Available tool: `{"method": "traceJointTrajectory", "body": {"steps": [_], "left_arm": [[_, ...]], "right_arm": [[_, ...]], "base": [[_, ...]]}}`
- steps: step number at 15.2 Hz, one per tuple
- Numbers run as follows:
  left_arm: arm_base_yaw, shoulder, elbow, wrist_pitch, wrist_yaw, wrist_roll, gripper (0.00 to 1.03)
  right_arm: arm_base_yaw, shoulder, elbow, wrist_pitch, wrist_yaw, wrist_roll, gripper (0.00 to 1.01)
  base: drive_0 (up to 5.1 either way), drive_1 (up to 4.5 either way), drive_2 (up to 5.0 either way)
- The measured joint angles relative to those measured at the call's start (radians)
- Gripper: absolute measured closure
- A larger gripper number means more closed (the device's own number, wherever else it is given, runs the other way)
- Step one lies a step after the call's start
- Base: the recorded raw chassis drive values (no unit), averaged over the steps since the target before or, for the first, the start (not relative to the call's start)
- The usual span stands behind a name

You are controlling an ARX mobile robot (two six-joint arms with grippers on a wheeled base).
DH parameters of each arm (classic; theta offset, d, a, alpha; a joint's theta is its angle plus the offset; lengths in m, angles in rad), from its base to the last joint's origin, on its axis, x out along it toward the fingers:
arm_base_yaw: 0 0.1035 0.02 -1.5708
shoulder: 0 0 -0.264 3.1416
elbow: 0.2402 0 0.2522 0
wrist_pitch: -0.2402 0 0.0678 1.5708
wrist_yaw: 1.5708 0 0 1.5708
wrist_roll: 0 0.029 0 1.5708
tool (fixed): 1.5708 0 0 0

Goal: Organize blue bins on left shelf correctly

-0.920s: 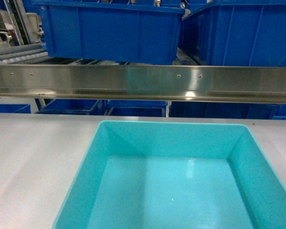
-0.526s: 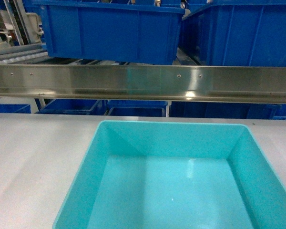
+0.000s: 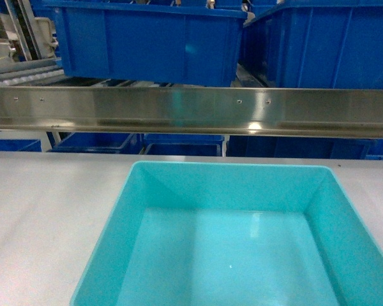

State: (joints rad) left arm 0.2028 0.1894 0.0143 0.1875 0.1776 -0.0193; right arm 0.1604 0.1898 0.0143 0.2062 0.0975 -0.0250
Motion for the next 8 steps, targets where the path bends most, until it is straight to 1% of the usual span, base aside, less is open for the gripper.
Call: {"method": "traceJointTrajectory", "body": {"steps": [1, 2, 3, 4, 5, 6, 7, 8], "left_arm": [[-0.01, 0.097, 0.0, 0.092, 0.003, -0.003, 0.05], [-0.086, 0.296, 0.002, 0.255, -0.014, -0.002, 0.05], [-0.124, 0.386, 0.002, 0.32, -0.027, 0.002, 0.05], [-0.178, 0.534, 0.014, 0.419, -0.049, 0.006, 0.05], [-0.225, 0.676, 0.064, 0.478, -0.05, 0.009, 0.05], [-0.253, 0.787, 0.121, 0.507, -0.062, 0.009, 0.05], [-0.274, 0.877, 0.187, 0.477, -0.062, 0.006, 0.05], [-0.291, 0.96, 0.235, 0.482, -0.077, 0.003, 0.05]], "right_arm": [[0.031, 0.149, 0.0, 0.131, 0.006, -0.005, 0.03], [0.041, 0.401, 0.007, 0.305, -0.004, -0.028, 0.03], [0.049, 0.497, 0.024, 0.343, -0.014, -0.037, 0.03], [0.051, 0.638, 0.061, 0.423, -0.026, -0.054, 0.03], [0.056, 0.76, 0.116, 0.44, -0.051, -0.066, 0.03], [0.057, 0.849, 0.156, 0.464, -0.057, -0.078, 0.03], [0.055, 0.923, 0.2, 0.442, -0.07, -0.081, 0.03], [0.054, 0.993, 0.238, 0.43, -0.071, -0.082, 0.03]], "base": [[0.0, 0.0, 0.0], [0.0, 0.0, 0.0], [0.0, 0.0, 0.0], [0.0, 0.0, 0.0], [0.0, 0.0, 0.0], [0.0, 0.0, 0.0], [0.0, 0.0, 0.0], [0.0, 0.0, 0.0]]}}
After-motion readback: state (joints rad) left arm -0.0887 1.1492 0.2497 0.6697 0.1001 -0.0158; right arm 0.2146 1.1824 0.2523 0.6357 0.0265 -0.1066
